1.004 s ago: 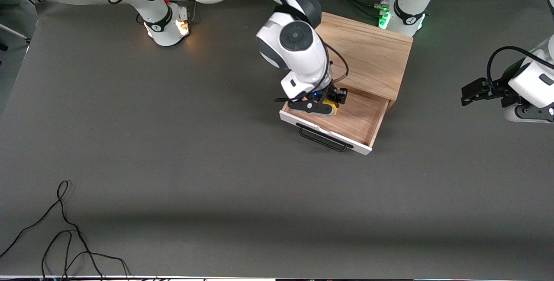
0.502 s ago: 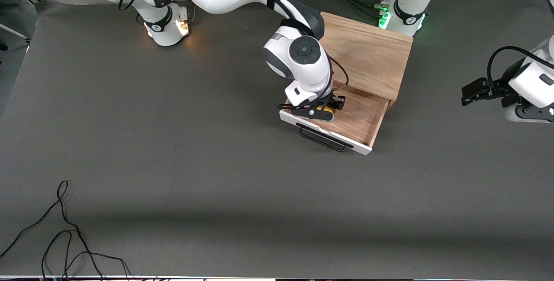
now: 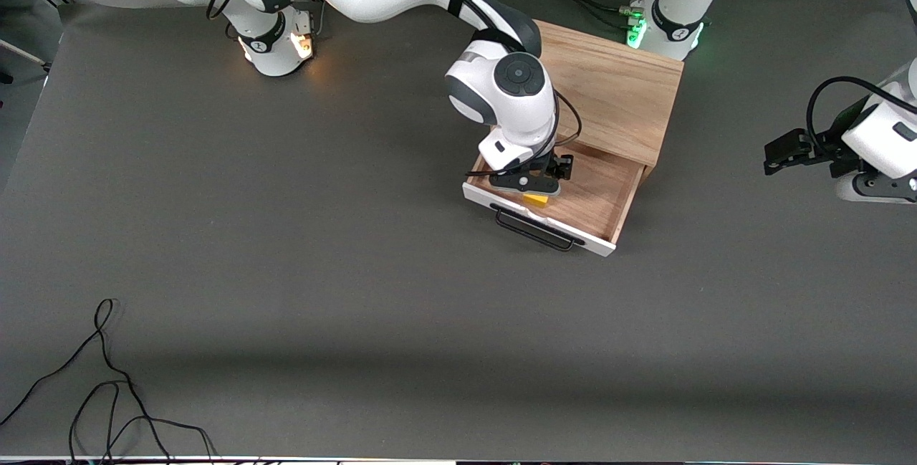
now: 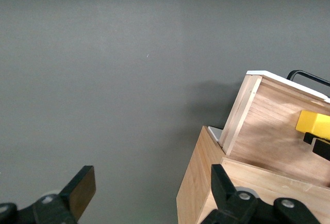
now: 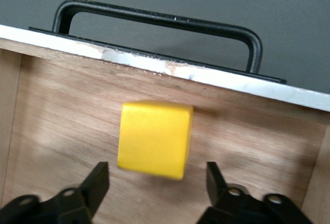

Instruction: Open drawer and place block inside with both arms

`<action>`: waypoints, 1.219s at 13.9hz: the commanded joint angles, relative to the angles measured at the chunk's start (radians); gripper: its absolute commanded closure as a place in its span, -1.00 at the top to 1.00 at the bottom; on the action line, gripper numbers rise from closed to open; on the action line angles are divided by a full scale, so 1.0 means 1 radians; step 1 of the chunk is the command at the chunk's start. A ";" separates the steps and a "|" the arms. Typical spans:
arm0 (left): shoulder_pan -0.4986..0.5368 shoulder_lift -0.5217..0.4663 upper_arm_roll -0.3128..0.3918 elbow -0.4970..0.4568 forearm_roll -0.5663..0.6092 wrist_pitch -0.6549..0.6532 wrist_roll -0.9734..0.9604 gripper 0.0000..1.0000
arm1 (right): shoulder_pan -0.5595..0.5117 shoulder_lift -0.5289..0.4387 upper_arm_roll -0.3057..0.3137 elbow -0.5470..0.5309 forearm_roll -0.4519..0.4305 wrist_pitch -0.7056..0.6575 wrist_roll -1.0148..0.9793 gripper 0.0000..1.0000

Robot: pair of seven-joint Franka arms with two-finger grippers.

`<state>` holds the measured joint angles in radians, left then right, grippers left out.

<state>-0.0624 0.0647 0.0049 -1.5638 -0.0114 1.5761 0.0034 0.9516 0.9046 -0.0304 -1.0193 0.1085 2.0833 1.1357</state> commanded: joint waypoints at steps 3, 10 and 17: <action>-0.014 -0.019 0.010 -0.016 0.013 -0.008 0.012 1.00 | -0.014 -0.045 -0.006 0.039 -0.021 -0.020 0.027 1.00; -0.016 -0.013 0.010 -0.015 0.013 -0.010 0.012 1.00 | -0.212 -0.323 -0.010 -0.040 -0.015 -0.252 -0.205 1.00; -0.017 -0.013 0.010 -0.015 0.013 -0.010 0.012 1.00 | -0.493 -0.731 -0.038 -0.516 -0.015 -0.293 -0.682 1.00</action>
<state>-0.0648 0.0651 0.0046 -1.5679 -0.0112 1.5756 0.0036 0.4995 0.3199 -0.0603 -1.3496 0.1062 1.7760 0.5674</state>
